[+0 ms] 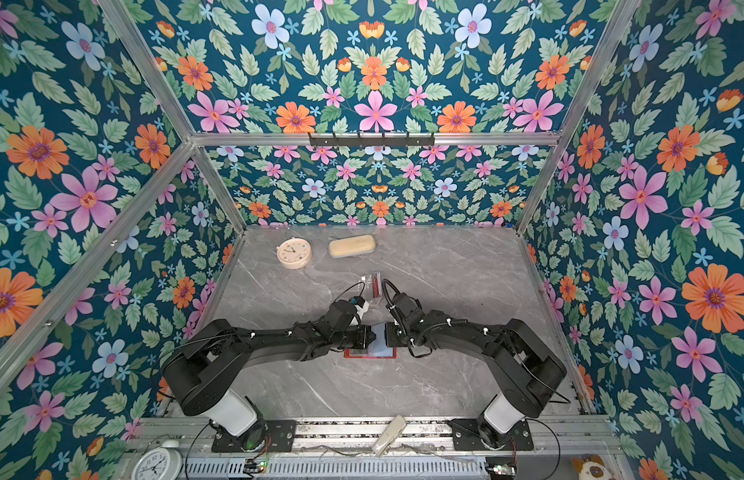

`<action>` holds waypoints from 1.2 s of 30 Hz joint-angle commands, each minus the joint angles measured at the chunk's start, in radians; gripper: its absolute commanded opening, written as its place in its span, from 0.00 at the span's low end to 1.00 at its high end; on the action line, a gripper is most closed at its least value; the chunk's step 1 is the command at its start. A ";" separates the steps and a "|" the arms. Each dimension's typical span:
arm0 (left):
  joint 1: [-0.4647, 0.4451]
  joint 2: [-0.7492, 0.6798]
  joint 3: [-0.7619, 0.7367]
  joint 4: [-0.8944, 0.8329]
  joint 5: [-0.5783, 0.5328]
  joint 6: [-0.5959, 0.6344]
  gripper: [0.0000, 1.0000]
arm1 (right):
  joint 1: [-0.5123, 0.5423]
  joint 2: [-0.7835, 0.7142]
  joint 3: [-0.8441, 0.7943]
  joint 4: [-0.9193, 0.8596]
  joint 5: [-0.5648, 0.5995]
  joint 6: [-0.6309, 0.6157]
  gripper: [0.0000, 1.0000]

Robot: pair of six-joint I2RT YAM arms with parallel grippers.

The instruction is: Put the credit cards into the card holder

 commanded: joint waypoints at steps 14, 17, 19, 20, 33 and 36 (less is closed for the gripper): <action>-0.006 -0.243 -0.101 -0.037 -0.244 0.024 0.35 | 0.009 0.107 0.062 0.148 -0.199 -0.004 0.38; -0.006 -0.300 -0.120 -0.062 -0.287 0.036 0.35 | 0.017 0.132 0.082 0.157 -0.221 -0.004 0.35; -0.006 -0.325 -0.126 -0.079 -0.299 0.046 0.35 | 0.022 0.146 0.094 0.160 -0.223 -0.004 0.33; -0.007 -0.334 -0.128 -0.086 -0.305 0.050 0.35 | 0.024 0.153 0.098 0.160 -0.225 -0.003 0.31; -0.008 -0.226 -0.133 -0.036 -0.189 0.045 0.22 | 0.030 0.192 0.109 0.141 -0.196 -0.001 0.10; -0.008 -0.186 -0.132 -0.028 -0.181 0.025 0.20 | 0.031 0.191 0.109 0.130 -0.186 -0.004 0.08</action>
